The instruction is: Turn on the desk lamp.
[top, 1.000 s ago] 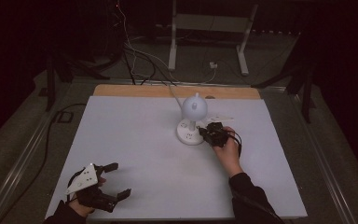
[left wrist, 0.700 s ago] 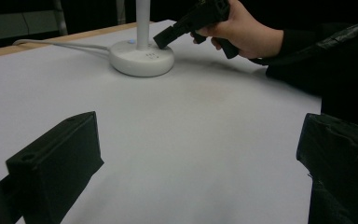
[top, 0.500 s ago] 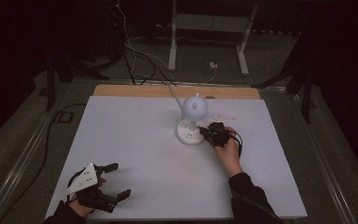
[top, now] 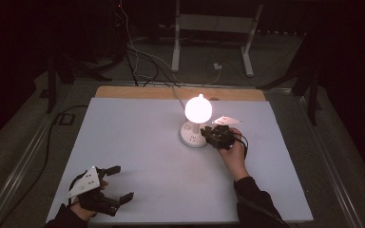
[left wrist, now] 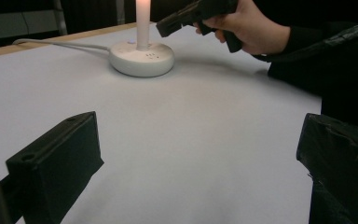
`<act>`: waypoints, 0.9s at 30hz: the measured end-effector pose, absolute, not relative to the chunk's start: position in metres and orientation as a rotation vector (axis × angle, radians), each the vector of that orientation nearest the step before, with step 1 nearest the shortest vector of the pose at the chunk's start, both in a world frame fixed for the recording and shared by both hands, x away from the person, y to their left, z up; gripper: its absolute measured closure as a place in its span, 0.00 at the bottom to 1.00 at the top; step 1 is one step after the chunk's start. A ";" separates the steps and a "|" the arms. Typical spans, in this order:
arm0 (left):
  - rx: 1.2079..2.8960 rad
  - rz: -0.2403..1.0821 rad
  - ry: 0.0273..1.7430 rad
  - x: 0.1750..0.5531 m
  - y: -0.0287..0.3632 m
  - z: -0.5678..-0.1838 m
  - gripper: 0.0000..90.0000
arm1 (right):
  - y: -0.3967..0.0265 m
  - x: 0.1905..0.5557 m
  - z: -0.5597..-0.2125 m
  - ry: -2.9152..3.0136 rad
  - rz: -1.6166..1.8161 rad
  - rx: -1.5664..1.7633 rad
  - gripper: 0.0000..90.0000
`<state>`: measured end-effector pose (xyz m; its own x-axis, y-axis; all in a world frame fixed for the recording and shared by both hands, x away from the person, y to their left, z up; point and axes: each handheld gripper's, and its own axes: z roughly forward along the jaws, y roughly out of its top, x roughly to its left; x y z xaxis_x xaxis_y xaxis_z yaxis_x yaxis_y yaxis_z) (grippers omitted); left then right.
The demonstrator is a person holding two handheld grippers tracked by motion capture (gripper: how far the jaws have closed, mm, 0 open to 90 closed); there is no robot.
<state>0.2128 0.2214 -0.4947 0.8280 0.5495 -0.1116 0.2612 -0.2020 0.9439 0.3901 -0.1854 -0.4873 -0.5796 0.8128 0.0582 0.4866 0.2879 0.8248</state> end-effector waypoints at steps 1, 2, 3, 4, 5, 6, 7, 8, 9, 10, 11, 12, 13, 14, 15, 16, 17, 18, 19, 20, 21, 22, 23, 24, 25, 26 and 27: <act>1.794 0.295 0.619 0.213 0.221 -0.495 0.00 | -0.186 0.389 -0.485 2.194 1.225 1.159 0.65; 1.794 0.295 0.619 0.212 0.221 -0.495 0.00 | -0.187 0.387 -0.484 2.206 1.243 1.143 0.61; 1.795 0.297 0.619 0.212 0.221 -0.494 0.00 | -0.187 0.386 -0.482 2.219 1.240 1.131 0.56; 1.795 0.299 0.619 0.212 0.221 -0.494 0.00 | -0.187 0.384 -0.480 2.218 1.244 1.119 0.51; 1.792 0.299 0.621 0.212 0.222 -0.494 0.00 | -0.187 0.383 -0.479 2.221 1.250 1.112 0.46; 1.791 0.300 0.622 0.212 0.222 -0.494 0.00 | -0.188 0.382 -0.477 2.228 1.250 1.123 0.42; 1.793 0.301 0.622 0.212 0.222 -0.494 0.00 | -0.189 0.381 -0.475 2.239 1.259 1.140 0.38; 1.794 0.300 0.620 0.212 0.222 -0.494 0.00 | -0.189 0.381 -0.473 2.251 1.261 1.154 0.33; 1.794 0.300 0.620 0.212 0.222 -0.494 0.00 | -0.190 0.380 -0.472 2.266 1.257 1.164 0.30; 1.792 0.300 0.621 0.212 0.222 -0.494 0.00 | -0.191 0.380 -0.470 2.275 1.262 1.164 0.27; 1.792 0.299 0.621 0.213 0.222 -0.494 0.00 | -0.192 0.379 -0.469 2.284 1.268 1.171 0.23; 1.793 0.299 0.621 0.213 0.222 -0.494 0.00 | -0.194 0.377 -0.467 2.286 1.277 1.171 0.22; 1.795 0.300 0.620 0.213 0.222 -0.494 0.00 | -0.195 0.376 -0.466 2.287 1.287 1.170 0.20; 1.795 0.300 0.619 0.213 0.222 -0.494 0.00 | -0.196 0.375 -0.464 2.287 1.296 1.167 0.16; 1.793 0.300 0.620 0.213 0.222 -0.494 0.00 | -0.198 0.373 -0.462 2.294 1.306 1.163 0.14; 1.791 0.299 0.622 0.213 0.222 -0.494 0.00 | -0.200 0.372 -0.461 2.321 1.315 1.135 0.10; 1.792 0.300 0.622 0.213 0.222 -0.494 0.00 | -0.201 0.370 -0.459 2.330 1.331 1.118 0.05; 1.793 0.300 0.621 0.213 0.222 -0.494 0.00 | -0.203 0.369 -0.458 2.345 1.348 1.102 0.02; 1.796 0.301 0.621 0.213 0.222 -0.494 0.00 | -0.204 0.367 -0.457 2.358 1.346 1.091 0.02; 1.795 0.301 0.620 0.212 0.222 -0.494 0.00 | -0.205 0.366 -0.456 2.361 1.335 1.079 0.02; 1.793 0.301 0.621 0.213 0.222 -0.494 0.00 | -0.206 0.364 -0.455 2.365 1.337 1.070 0.00; 1.792 0.300 0.622 0.213 0.222 -0.494 0.00 | -0.208 0.363 -0.454 2.373 1.343 1.059 0.00; 1.793 0.300 0.623 0.213 0.222 -0.494 0.00 | -0.210 0.362 -0.454 2.371 1.355 1.050 0.00; 1.794 0.301 0.622 0.212 0.222 -0.494 0.00 | -0.211 0.361 -0.453 2.370 1.365 1.040 0.00; 1.794 0.301 0.622 0.212 0.222 -0.494 0.00 | -0.213 0.359 -0.452 2.368 1.367 1.032 0.00; 1.792 0.301 0.622 0.212 0.222 -0.494 0.00 | -0.214 0.358 -0.451 2.370 1.352 1.032 0.00; 1.790 0.301 0.623 0.212 0.222 -0.494 0.00 | -0.216 0.357 -0.451 2.361 1.344 1.022 0.00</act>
<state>0.2123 0.2223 -0.4940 0.8255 0.5539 -0.1090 0.2591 -0.2003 0.9449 0.3566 -0.2159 -0.4511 -0.7272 0.6743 0.1289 0.4551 0.3329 0.8259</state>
